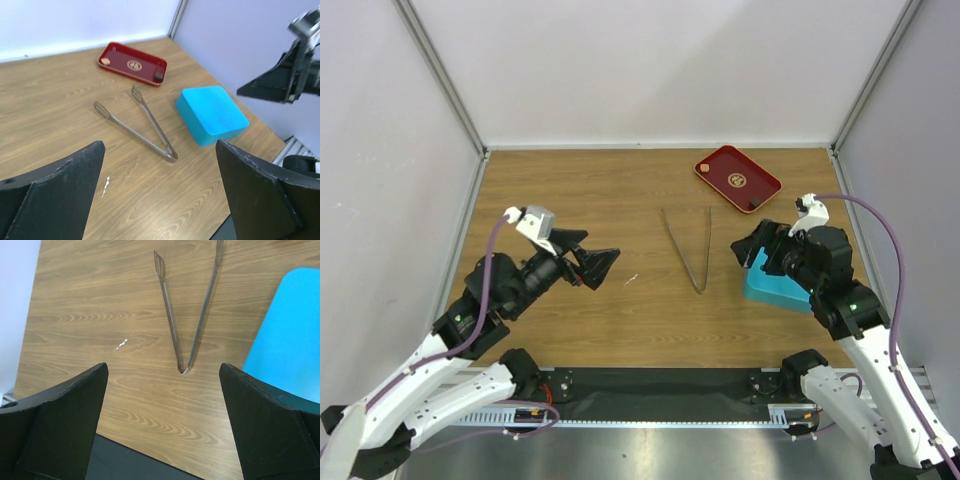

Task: Pack the chocolate

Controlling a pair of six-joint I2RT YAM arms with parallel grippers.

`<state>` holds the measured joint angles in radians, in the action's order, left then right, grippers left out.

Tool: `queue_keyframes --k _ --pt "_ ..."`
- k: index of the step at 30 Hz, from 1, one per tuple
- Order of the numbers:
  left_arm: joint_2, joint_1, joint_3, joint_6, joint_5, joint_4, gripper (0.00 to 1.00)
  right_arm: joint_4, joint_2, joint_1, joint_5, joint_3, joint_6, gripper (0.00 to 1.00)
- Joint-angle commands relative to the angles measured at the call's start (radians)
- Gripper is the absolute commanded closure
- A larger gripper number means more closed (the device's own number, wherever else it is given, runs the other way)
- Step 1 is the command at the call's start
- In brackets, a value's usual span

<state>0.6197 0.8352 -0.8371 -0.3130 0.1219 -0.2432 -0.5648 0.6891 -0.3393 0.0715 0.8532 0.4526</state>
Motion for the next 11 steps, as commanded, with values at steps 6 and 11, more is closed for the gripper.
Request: queue_keyframes --k 6,11 --pt "-0.046 -0.004 0.006 -0.009 0.038 -0.016 0.0 -0.003 0.015 -0.006 0.034 0.035 -0.065 0.0" --pt "-0.046 -0.004 0.0 0.002 0.039 -0.027 0.0 0.019 0.023 -0.004 0.04 0.03 -0.049 0.0"
